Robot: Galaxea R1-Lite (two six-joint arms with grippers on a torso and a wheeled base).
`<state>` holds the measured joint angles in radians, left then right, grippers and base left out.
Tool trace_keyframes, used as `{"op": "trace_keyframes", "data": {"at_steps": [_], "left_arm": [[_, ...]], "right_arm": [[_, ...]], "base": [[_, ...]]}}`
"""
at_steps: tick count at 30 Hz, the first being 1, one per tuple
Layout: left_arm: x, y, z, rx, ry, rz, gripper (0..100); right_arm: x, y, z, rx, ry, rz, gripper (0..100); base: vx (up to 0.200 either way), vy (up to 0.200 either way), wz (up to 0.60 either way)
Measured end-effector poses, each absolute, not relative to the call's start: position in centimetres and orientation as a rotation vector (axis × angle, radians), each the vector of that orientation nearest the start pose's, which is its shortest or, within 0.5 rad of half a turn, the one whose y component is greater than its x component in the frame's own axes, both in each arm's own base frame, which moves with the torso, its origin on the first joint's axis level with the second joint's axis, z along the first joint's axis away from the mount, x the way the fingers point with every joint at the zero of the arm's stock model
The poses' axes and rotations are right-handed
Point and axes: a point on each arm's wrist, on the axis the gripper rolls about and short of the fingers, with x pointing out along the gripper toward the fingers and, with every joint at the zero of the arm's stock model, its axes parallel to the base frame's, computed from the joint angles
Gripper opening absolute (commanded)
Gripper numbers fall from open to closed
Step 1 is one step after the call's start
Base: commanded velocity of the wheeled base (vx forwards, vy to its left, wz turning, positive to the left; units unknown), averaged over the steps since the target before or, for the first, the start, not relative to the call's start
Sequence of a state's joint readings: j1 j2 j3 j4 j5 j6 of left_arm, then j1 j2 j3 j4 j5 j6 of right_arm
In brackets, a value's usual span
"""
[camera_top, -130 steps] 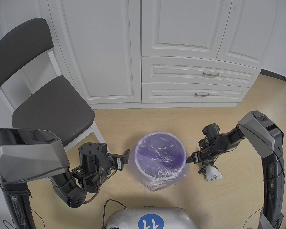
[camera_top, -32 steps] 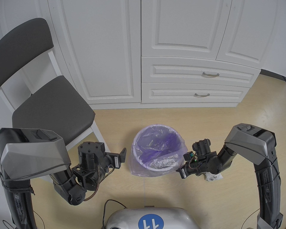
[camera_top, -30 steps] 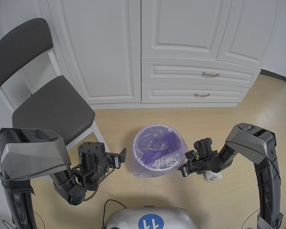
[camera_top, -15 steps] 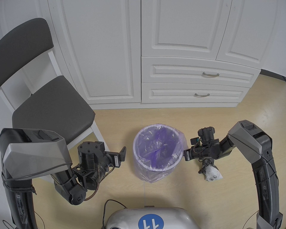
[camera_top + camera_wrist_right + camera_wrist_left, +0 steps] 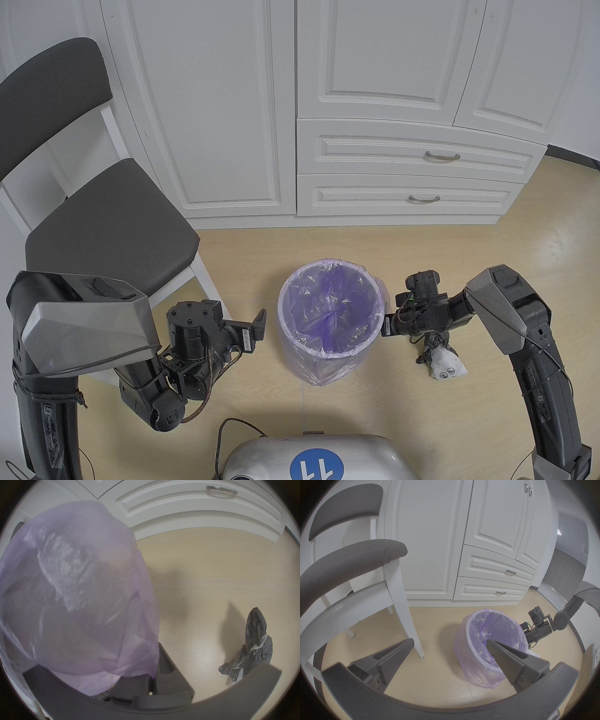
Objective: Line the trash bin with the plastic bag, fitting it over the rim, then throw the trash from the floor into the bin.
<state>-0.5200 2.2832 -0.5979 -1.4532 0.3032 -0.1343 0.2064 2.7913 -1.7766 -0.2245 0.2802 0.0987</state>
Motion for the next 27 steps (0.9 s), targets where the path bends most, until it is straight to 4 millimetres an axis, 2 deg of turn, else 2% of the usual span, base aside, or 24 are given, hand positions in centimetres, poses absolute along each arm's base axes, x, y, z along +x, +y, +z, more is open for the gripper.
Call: {"op": "trace_keyframes", "data": {"at_steps": [12, 23, 24, 27], "left_arm": [[30.7, -16.8, 1.9, -0.038, 0.232, -0.201, 100], [30.7, -16.9, 1.8, -0.039, 0.231, -0.202, 100], [30.7, -16.9, 1.8, -0.039, 0.231, -0.202, 100], [30.7, -16.9, 1.8, -0.038, 0.232, -0.202, 100]], "right_arm": [[50.8, 11.2, -9.4, 0.082, 0.921, 0.319, 0], [50.9, 11.5, -10.4, 0.070, 0.933, 0.323, 0], [50.8, 11.5, -10.5, 0.066, 0.934, 0.326, 100], [50.8, 11.6, -10.6, 0.061, 0.936, 0.328, 100]], "base": [[0.000, 0.000, 0.00], [0.000, 0.000, 0.00], [0.000, 0.000, 0.00], [0.000, 0.000, 0.00]]}}
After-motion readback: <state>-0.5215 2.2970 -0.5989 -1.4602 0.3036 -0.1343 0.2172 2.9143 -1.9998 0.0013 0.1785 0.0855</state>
